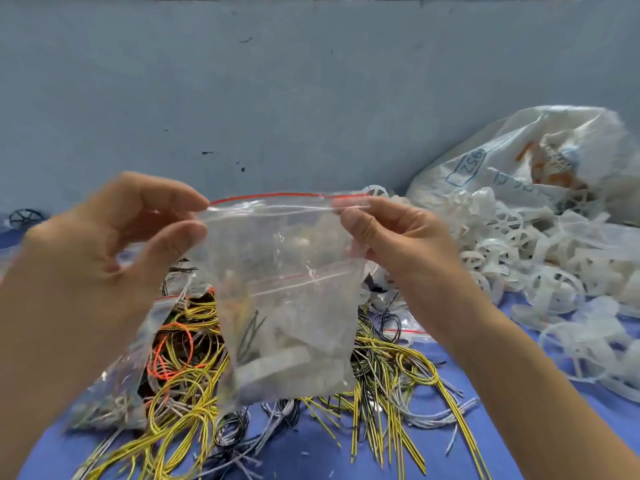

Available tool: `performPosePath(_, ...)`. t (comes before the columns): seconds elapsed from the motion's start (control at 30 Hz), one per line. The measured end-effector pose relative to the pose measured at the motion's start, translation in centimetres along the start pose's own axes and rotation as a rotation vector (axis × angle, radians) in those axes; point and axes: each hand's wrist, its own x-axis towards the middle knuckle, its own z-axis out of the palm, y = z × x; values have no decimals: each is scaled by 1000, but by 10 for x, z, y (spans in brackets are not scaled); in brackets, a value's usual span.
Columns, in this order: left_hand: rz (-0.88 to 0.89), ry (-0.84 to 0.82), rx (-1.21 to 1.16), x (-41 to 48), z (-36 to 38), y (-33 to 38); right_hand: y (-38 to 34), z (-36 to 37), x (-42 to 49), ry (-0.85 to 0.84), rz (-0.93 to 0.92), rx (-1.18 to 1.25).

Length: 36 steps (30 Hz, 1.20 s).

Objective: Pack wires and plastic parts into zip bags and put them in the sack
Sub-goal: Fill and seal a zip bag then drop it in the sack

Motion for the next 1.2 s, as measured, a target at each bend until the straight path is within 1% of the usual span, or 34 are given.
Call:
performPosePath(0.07,49,-1,53,-4,-1,19,3,0,-3,26,31,4)
performPosePath(0.17,136,1,105,-11,5,46,8,2,-7,21,-12,-53)
performPosePath(0.3,171,-35,214,-19,4,63,7,-3,-14,30,43,-24)
performPosePath(0.4,192,27,180,-19,0,69,4,-8,-15,54,1,-47)
performPosePath(0.5,191,-30,185,-21,5,73,3,-5,-20,42,14,-5)
performPosePath(0.6,194,10,148,-22,5,75,1,-2,-22,64,-28,-3)
performPosePath(0.67,131,19,46,-22,3,76,-2,-5,-22,107,-4,46)
performPosePath(0.77,42,-41,-139,-25,6,77,-1,-7,-23,83,23,90)
performPosePath(0.9,-7,-44,-331,-25,6,74,0,-12,-24,82,27,137)
performPosePath(0.97,-91,-48,-473,-27,11,66,6,-14,-24,91,62,140)
performPosePath(1.03,-246,-58,-581,-30,23,55,15,-12,-25,114,100,142)
performPosePath(1.13,-606,-133,-806,-39,47,41,26,-12,-25,179,155,168)
performPosePath(1.17,-692,-141,-861,-42,53,38,29,-13,-25,192,162,175)
performPosePath(1.2,-737,-134,-872,-43,59,37,31,-16,-24,194,164,177)
